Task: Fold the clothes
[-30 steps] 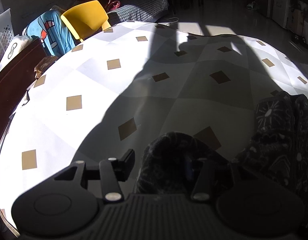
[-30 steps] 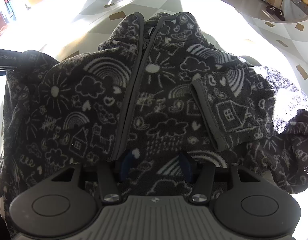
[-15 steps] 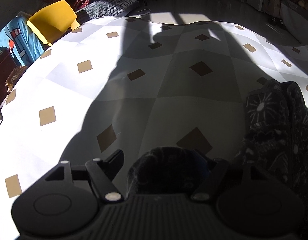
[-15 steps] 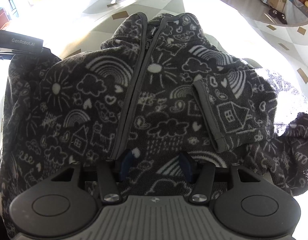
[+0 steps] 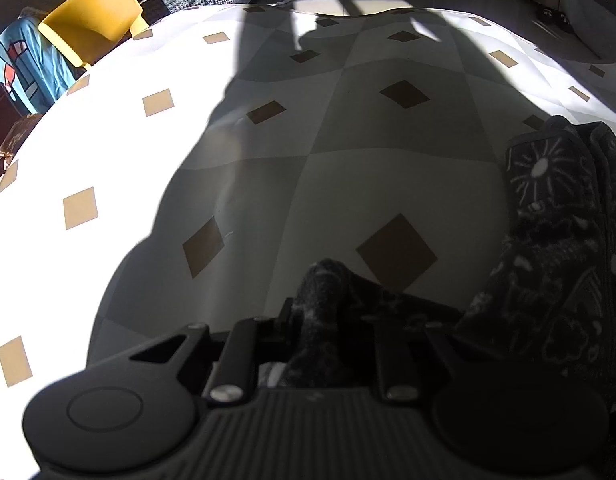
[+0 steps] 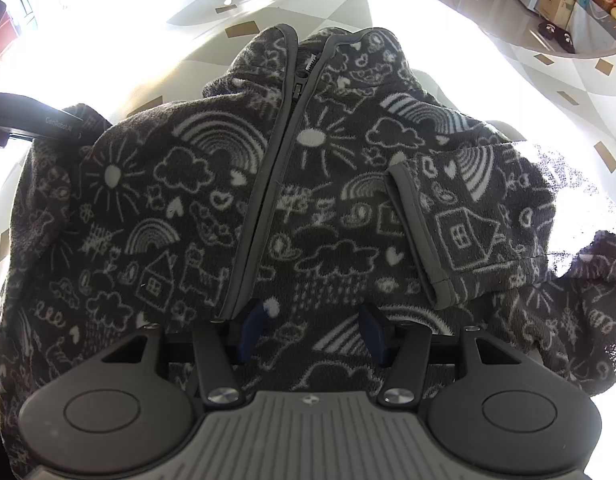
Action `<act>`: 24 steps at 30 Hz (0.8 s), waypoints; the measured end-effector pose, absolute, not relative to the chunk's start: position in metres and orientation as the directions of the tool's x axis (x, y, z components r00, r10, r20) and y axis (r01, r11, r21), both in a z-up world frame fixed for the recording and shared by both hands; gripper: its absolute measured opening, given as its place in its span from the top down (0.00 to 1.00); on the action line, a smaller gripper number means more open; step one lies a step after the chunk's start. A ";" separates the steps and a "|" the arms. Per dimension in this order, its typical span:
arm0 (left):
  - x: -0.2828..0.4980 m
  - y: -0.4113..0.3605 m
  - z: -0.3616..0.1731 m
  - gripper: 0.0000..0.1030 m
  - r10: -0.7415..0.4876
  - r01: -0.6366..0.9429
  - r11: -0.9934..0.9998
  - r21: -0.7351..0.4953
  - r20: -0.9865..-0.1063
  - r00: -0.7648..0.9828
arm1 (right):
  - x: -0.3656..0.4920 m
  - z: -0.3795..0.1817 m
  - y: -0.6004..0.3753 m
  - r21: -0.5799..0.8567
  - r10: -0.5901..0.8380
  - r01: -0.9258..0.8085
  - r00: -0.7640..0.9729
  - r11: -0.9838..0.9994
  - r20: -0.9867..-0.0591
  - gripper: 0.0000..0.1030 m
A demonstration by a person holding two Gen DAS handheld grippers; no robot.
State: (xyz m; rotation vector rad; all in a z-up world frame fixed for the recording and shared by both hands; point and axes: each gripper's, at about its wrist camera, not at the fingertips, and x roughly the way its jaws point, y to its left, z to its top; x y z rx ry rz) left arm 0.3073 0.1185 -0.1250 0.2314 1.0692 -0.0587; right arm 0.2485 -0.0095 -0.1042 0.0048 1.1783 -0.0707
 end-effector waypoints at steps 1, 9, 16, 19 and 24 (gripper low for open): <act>0.307 0.120 -0.123 0.86 0.084 0.139 0.975 0.174 -0.866 0.493 | 0.248 -0.104 -0.010 -0.033 -0.053 0.057 0.381 0.998 -0.923 0.49; 0.308 0.139 -0.091 0.90 0.272 -0.096 0.957 0.272 -0.739 0.616 | 0.249 -0.103 -0.012 -0.031 -0.049 0.053 0.385 0.998 -0.922 0.49; 0.305 0.145 -0.071 0.90 0.348 -0.196 0.936 0.293 -0.675 0.650 | 0.247 -0.103 -0.013 -0.030 -0.045 0.045 0.389 0.999 -0.920 0.49; 0.309 0.149 -0.078 0.89 0.319 -0.163 0.947 0.276 -0.755 0.572 | 0.247 -0.103 -0.013 -0.027 -0.041 0.043 0.388 0.999 -0.921 0.49; 0.302 0.155 -0.100 0.87 0.286 -0.139 0.958 0.250 -0.837 0.467 | 0.248 -0.100 -0.014 -0.012 -0.032 0.054 0.379 0.998 -0.925 0.49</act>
